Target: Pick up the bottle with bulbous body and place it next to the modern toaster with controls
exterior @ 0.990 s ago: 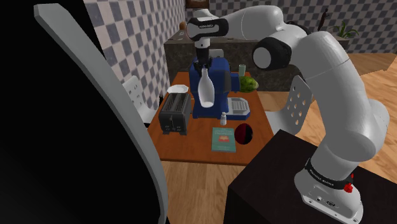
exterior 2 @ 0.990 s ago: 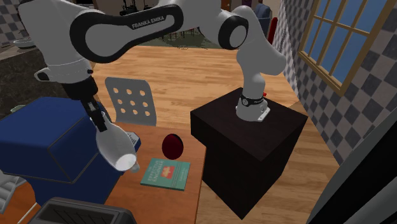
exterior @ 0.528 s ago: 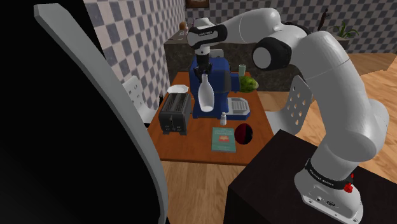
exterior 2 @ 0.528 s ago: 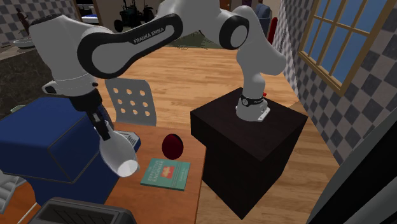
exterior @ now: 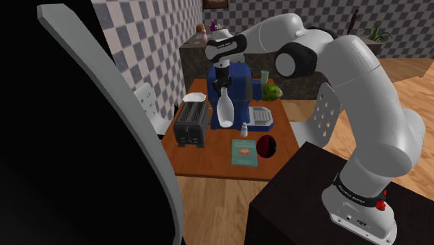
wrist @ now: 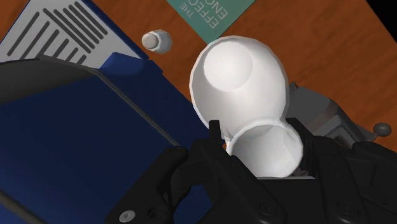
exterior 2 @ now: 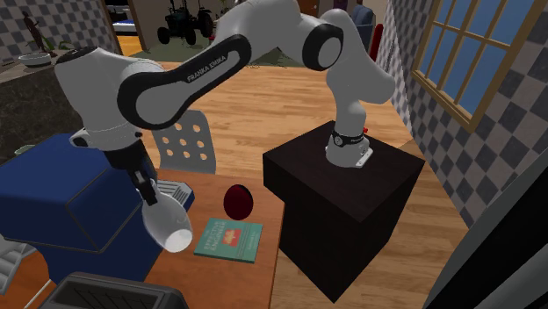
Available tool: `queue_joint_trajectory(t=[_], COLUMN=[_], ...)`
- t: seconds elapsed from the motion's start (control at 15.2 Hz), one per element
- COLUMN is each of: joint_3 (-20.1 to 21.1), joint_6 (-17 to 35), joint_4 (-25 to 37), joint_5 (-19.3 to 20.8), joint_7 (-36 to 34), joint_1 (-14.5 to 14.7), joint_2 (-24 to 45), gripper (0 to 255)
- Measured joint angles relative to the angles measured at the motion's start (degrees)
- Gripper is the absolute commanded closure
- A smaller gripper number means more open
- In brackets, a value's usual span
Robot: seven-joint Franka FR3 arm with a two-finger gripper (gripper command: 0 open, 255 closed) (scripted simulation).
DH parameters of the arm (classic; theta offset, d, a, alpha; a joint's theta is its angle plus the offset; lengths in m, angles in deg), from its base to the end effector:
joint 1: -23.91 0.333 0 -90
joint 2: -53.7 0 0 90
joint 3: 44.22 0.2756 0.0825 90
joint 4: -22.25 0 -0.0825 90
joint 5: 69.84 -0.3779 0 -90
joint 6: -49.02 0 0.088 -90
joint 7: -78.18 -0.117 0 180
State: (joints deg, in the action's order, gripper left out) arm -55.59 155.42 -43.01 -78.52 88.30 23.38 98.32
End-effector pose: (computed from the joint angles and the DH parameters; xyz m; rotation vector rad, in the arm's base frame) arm 0.7103 -0.0989 0.3046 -3.1275 0.0385 0.0717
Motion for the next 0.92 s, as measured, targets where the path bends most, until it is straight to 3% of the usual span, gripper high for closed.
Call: queue_joint_trajectory(t=[0.92], joint_3=[0.5], joint_6=[7.96], joint_4=[-4.11], joint_5=[-0.69], joint_7=[0.52], joint_1=[0.02], joint_2=[3.89], gripper=[255])
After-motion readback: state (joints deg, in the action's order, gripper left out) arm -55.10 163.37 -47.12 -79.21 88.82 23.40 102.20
